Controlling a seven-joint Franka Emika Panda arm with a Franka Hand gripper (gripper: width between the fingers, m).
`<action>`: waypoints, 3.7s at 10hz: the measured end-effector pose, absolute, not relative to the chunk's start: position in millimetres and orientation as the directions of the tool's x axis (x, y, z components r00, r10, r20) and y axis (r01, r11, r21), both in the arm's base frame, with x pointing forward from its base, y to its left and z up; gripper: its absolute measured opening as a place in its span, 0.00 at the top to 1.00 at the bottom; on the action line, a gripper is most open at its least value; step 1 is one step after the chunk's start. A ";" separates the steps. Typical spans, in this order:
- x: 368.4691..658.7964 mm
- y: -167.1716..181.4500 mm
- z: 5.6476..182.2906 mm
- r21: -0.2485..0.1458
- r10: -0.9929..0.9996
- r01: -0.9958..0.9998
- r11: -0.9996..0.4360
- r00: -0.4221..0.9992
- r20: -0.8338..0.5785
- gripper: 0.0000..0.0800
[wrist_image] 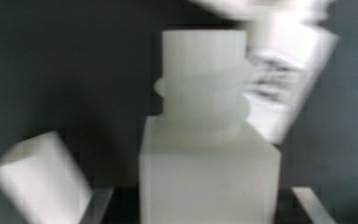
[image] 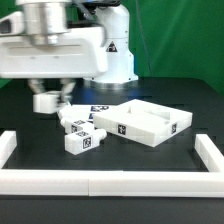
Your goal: Assemble one leg
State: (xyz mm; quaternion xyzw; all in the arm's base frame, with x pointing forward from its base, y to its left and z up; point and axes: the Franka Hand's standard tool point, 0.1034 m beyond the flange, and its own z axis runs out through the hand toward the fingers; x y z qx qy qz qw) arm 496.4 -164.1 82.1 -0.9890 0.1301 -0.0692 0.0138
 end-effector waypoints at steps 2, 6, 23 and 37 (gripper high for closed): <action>493.4 -164.3 79.4 -0.043 -0.258 -0.254 -0.966 0.957 0.134 0.64; 467.8 -185.5 61.9 0.010 -0.122 -0.125 -0.992 0.982 0.145 0.64; 463.3 -102.4 85.6 -0.070 0.081 0.086 -0.994 0.995 0.060 0.19; 471.5 -30.7 57.3 0.099 0.721 0.714 -0.693 0.684 0.115 0.19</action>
Offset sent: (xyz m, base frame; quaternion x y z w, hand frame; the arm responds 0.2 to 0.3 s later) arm 0.0000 0.0000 0.0000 0.0000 0.0000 0.0000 1.0000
